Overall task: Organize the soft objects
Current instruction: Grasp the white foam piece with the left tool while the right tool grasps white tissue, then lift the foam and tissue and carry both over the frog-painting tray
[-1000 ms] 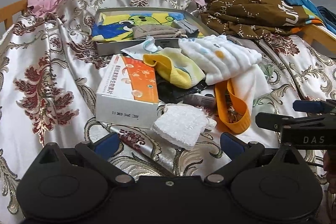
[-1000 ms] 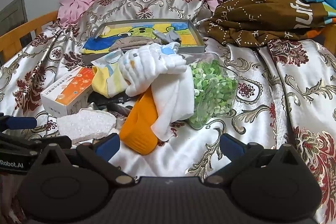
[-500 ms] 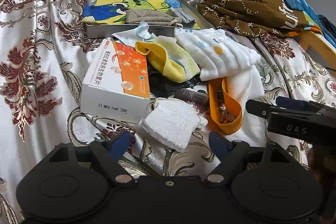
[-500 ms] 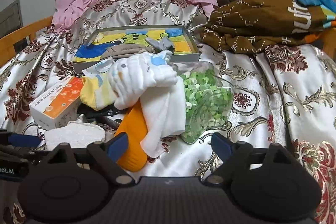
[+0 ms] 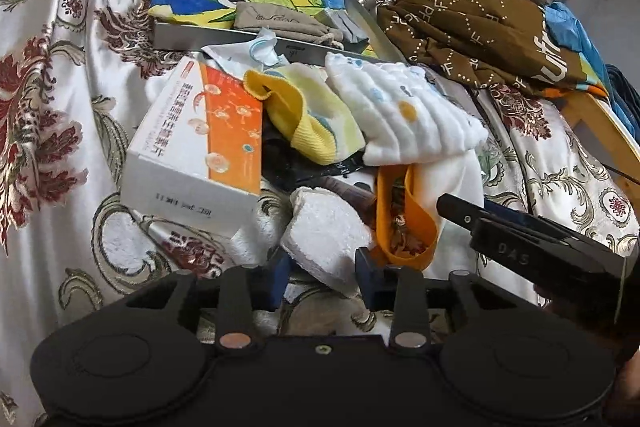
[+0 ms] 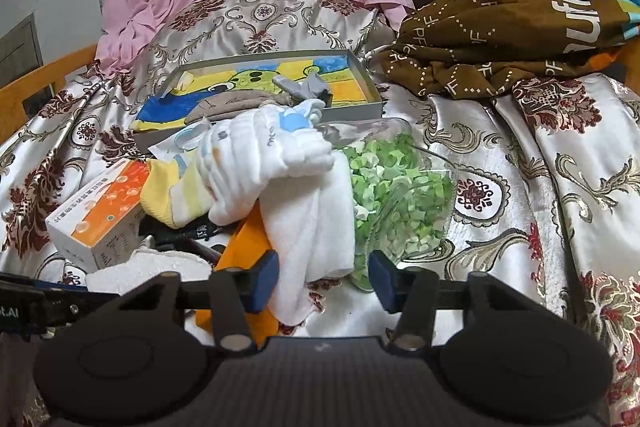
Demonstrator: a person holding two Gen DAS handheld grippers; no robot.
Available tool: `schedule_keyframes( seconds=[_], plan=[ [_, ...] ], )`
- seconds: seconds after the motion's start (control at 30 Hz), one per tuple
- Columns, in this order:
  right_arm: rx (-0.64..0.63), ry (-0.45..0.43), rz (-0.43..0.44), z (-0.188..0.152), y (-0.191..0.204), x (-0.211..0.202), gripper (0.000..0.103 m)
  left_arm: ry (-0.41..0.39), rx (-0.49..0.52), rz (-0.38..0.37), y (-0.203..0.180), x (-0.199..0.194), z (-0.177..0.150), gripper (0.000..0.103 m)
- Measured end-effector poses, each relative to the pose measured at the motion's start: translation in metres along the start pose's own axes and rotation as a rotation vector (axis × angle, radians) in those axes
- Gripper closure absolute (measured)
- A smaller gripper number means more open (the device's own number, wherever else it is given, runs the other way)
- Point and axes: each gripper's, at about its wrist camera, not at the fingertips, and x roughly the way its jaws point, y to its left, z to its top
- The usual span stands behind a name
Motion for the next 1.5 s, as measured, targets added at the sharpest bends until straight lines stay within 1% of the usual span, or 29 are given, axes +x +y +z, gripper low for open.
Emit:
schedule_keyframes(
  seconds=[0.03, 0.17, 0.23, 0.27, 0.33, 0.43, 0.53, 0.57, 0.6, 0.63, 0.7, 0.77, 0.9, 1.03, 1.27, 1.4, 1.5],
  plan=[
    [0.000, -0.001, 0.001, 0.000, 0.000, 0.001, 0.056, -0.003, 0.003, 0.003, -0.001, 0.001, 0.000, 0.067],
    [0.004, 0.006, 0.013, 0.000, 0.001, 0.005, 0.062, 0.000, -0.007, 0.000, -0.001, 0.005, 0.006, 0.068],
    [0.003, 0.006, 0.015, 0.001, 0.002, 0.007, 0.069, 0.003, -0.019, -0.013, -0.002, 0.008, 0.009, 0.072],
    [0.007, 0.005, 0.021, 0.001, 0.002, 0.007, 0.071, 0.001, -0.016, -0.015, -0.004, 0.009, 0.010, 0.073],
    [0.007, -0.003, 0.028, 0.002, 0.004, 0.005, 0.077, -0.002, -0.003, -0.011, -0.007, 0.009, 0.012, 0.073],
    [0.004, -0.016, 0.031, 0.002, 0.005, 0.002, 0.082, -0.008, 0.010, -0.008, -0.010, 0.009, 0.012, 0.074],
    [0.011, -0.025, 0.026, 0.003, 0.004, 0.001, 0.084, -0.010, 0.016, -0.006, -0.011, 0.010, 0.011, 0.075],
    [0.014, -0.023, 0.023, 0.003, 0.003, 0.002, 0.086, -0.012, 0.019, -0.006, -0.012, 0.009, 0.011, 0.076],
    [0.018, -0.021, 0.020, 0.003, 0.003, 0.002, 0.092, -0.013, 0.022, -0.006, -0.012, 0.009, 0.011, 0.076],
    [0.017, -0.019, 0.015, 0.003, 0.002, 0.003, 0.094, -0.015, 0.024, -0.005, -0.012, 0.008, 0.011, 0.077],
    [0.012, -0.026, 0.011, 0.003, 0.002, 0.002, 0.097, -0.023, 0.030, -0.007, -0.014, 0.006, 0.010, 0.081],
    [0.007, -0.040, 0.012, 0.002, 0.002, -0.001, 0.098, -0.030, 0.045, -0.008, -0.016, 0.003, 0.009, 0.082],
    [-0.035, -0.058, -0.008, 0.003, 0.007, -0.007, 0.100, -0.050, 0.101, -0.009, -0.023, -0.007, 0.007, 0.092],
    [-0.059, -0.085, -0.016, 0.006, 0.010, -0.019, 0.100, -0.070, 0.138, -0.004, -0.028, -0.015, 0.007, 0.093],
    [-0.078, -0.120, -0.012, 0.009, 0.013, -0.040, 0.100, -0.104, 0.128, -0.021, -0.026, -0.029, 0.012, 0.093],
    [-0.087, -0.149, -0.016, 0.011, 0.014, -0.050, 0.100, -0.143, 0.125, -0.039, -0.028, -0.039, 0.020, 0.093],
    [-0.076, -0.171, -0.013, 0.016, 0.015, -0.056, 0.100, -0.181, 0.142, -0.053, -0.031, -0.044, 0.031, 0.093]
  ],
)
